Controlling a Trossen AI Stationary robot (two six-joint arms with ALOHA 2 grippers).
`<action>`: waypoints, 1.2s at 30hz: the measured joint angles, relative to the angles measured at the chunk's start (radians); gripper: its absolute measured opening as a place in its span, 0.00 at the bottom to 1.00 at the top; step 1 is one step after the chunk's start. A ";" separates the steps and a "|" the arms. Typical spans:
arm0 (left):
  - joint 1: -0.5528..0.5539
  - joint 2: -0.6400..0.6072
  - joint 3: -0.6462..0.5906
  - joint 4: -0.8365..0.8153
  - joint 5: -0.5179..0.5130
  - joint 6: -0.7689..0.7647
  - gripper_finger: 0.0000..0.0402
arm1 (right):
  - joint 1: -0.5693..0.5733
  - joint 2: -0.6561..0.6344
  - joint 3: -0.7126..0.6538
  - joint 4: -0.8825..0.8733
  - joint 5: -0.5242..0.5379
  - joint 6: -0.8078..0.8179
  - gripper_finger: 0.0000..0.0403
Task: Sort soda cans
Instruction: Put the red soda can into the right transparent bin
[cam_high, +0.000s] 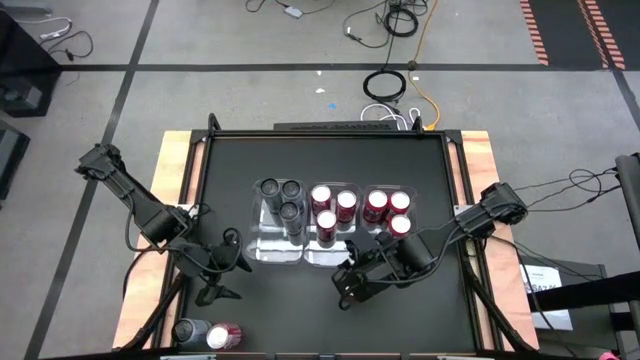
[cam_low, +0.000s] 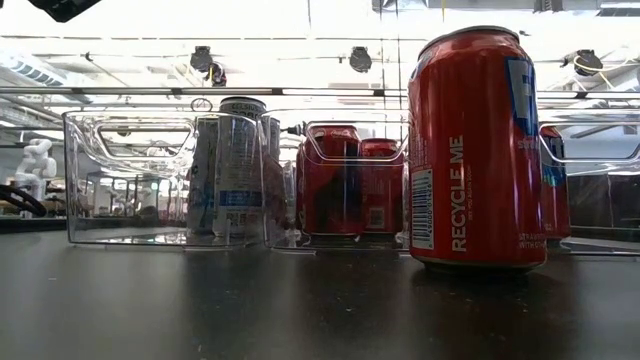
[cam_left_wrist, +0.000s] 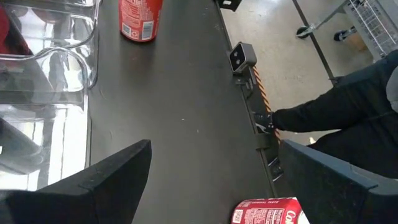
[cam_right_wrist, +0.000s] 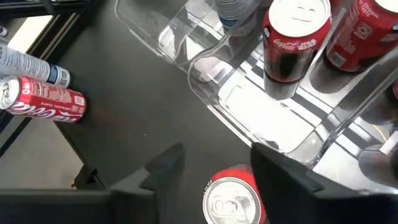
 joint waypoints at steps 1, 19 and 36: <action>0.000 0.000 0.000 0.000 0.000 0.000 0.90 | 0.000 0.000 0.000 -0.002 0.000 0.001 0.47; 0.000 0.000 0.000 0.000 0.000 0.000 0.90 | 0.000 0.000 -0.001 0.012 0.000 -0.026 0.93; 0.000 0.000 0.000 0.000 0.000 0.025 0.90 | 0.010 0.024 -0.001 -0.094 -0.155 0.197 0.94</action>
